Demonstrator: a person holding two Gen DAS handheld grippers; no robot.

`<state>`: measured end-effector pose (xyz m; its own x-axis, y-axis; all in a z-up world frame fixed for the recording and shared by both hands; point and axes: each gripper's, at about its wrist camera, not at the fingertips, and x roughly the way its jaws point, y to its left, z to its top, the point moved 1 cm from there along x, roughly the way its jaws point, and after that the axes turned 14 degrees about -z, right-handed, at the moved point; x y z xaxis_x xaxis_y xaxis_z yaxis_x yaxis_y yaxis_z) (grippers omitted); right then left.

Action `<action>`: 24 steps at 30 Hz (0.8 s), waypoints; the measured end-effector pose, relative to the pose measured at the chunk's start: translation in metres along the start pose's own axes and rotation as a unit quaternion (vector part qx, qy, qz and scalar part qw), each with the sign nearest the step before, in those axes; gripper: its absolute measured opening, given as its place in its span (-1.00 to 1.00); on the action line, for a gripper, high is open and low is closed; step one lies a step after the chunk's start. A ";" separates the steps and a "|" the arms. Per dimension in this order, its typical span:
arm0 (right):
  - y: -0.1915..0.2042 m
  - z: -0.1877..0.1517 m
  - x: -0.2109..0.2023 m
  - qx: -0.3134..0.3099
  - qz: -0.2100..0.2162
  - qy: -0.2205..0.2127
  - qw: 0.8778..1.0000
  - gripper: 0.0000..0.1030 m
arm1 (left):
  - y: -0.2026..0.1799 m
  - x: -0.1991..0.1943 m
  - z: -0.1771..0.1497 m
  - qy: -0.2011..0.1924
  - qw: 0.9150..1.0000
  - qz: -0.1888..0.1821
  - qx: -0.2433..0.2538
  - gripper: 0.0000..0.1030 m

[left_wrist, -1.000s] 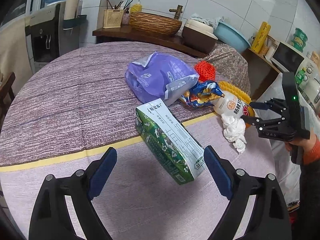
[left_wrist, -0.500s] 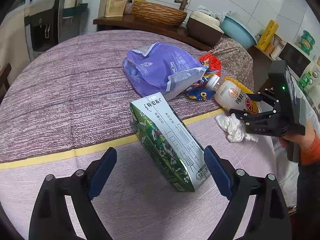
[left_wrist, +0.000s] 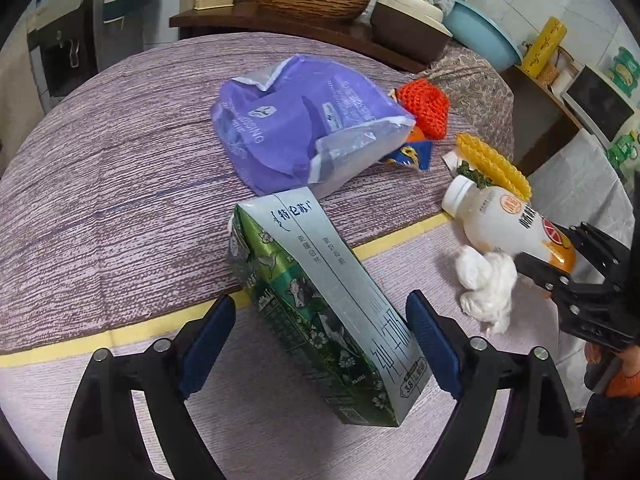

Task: Collect trash
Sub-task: 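Grasp the orange-capped juice bottle with the right gripper while the left grasps the green carton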

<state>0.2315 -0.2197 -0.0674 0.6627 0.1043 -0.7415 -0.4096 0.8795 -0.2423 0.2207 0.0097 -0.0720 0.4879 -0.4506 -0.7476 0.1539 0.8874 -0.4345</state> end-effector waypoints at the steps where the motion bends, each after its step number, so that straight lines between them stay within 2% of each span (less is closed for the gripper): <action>1: -0.003 -0.004 -0.006 0.012 0.004 -0.006 1.000 0.21 | -0.002 0.002 0.001 0.004 1.000 -0.003 0.005 0.53; 6: -0.022 -0.035 -0.031 0.054 -0.009 -0.021 0.998 0.21 | -0.014 0.005 0.002 0.013 0.999 0.000 0.032 0.39; 14: -0.040 -0.089 -0.056 0.119 -0.019 -0.042 0.992 0.20 | -0.023 0.001 -0.008 0.014 0.998 -0.019 0.050 0.23; 24: -0.030 -0.129 -0.080 0.153 -0.034 -0.090 0.983 0.20 | -0.032 -0.030 -0.035 -0.019 0.997 -0.049 0.050 0.12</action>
<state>0.1104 -0.3140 -0.0816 0.7938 0.0966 -0.6004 -0.1704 0.9831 -0.0671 0.1708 -0.0091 -0.0533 0.4987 -0.5336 -0.6831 0.2859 0.8452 -0.4515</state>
